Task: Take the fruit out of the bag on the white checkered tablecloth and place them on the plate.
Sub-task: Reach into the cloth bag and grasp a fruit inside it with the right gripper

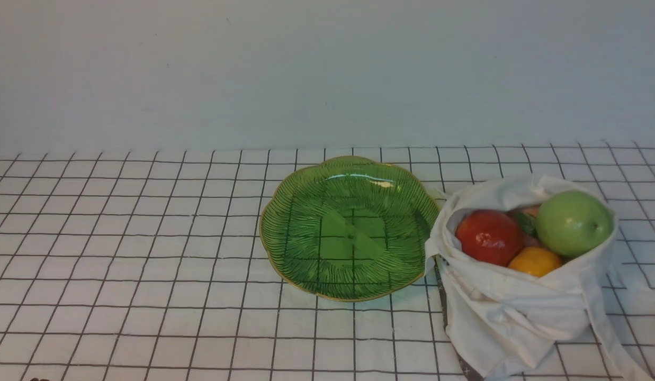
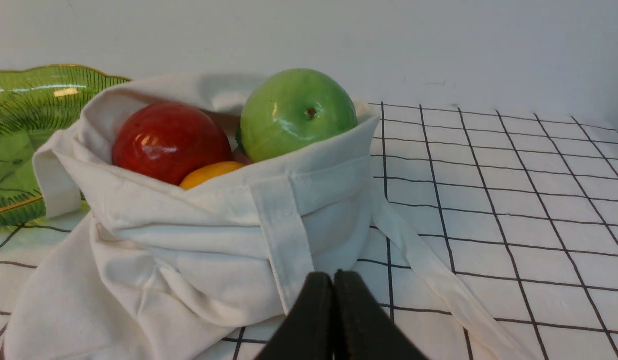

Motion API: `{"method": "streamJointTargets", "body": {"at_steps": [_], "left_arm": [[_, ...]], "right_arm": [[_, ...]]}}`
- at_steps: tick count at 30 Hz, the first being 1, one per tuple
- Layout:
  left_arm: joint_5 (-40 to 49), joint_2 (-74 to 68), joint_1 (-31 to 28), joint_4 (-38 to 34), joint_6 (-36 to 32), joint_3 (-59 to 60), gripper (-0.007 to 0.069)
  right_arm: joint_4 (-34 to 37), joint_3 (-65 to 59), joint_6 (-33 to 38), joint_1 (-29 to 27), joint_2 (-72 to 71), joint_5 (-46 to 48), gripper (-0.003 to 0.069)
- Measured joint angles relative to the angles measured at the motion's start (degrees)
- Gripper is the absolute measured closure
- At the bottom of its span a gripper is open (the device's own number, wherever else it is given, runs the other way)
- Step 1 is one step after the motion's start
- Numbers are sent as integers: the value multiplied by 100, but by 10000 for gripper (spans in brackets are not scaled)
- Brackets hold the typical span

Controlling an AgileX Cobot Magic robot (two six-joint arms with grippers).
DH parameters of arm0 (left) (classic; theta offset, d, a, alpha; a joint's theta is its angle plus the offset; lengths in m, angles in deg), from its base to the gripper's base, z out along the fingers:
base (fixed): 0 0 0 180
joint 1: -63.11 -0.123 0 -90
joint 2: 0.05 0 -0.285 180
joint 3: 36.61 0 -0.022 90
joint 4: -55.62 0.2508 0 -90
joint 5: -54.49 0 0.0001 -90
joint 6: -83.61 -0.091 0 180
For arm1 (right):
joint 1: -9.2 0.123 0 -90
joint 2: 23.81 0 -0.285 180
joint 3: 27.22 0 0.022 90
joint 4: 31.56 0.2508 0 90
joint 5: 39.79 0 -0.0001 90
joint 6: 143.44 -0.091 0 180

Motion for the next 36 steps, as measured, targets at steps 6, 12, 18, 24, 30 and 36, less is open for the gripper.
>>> {"method": "streamJointTargets", "body": {"at_steps": [6,12,18,24,30,36], "left_arm": [[0,0,0,0,0,0,632],[0,0,0,0,0,0,632],[0,0,0,0,0,0,632],[0,0,0,0,0,0,632],[0,0,0,0,0,0,632],[0,0,0,0,0,0,632]], "right_arm": [[0,0,0,0,0,0,673],[0,0,0,0,0,0,673],[0,0,0,0,0,0,673],[0,0,0,0,0,0,673],[-214,0,65,0,0,0,673],[-322,0,65,0,0,0,673]]}}
